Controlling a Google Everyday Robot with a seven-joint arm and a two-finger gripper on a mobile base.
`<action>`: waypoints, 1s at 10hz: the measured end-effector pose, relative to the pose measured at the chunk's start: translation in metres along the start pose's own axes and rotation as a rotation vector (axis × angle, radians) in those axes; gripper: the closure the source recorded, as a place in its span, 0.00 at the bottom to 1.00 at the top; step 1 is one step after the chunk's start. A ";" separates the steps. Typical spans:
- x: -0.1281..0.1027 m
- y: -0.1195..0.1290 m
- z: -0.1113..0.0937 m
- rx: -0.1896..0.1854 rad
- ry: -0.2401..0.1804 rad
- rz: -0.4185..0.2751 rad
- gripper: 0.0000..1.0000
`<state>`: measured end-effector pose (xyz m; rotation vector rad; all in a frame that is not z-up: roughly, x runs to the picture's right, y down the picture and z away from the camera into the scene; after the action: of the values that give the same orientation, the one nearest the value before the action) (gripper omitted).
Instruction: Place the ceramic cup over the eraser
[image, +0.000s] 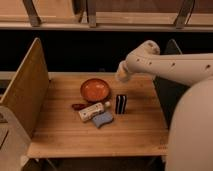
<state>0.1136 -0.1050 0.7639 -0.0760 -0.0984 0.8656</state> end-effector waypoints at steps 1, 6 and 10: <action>-0.003 0.012 -0.014 -0.025 -0.026 -0.002 1.00; 0.013 0.103 -0.031 -0.246 -0.043 -0.052 1.00; 0.054 0.070 -0.042 -0.188 0.055 -0.037 1.00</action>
<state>0.0999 -0.0198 0.7182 -0.2730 -0.1290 0.8149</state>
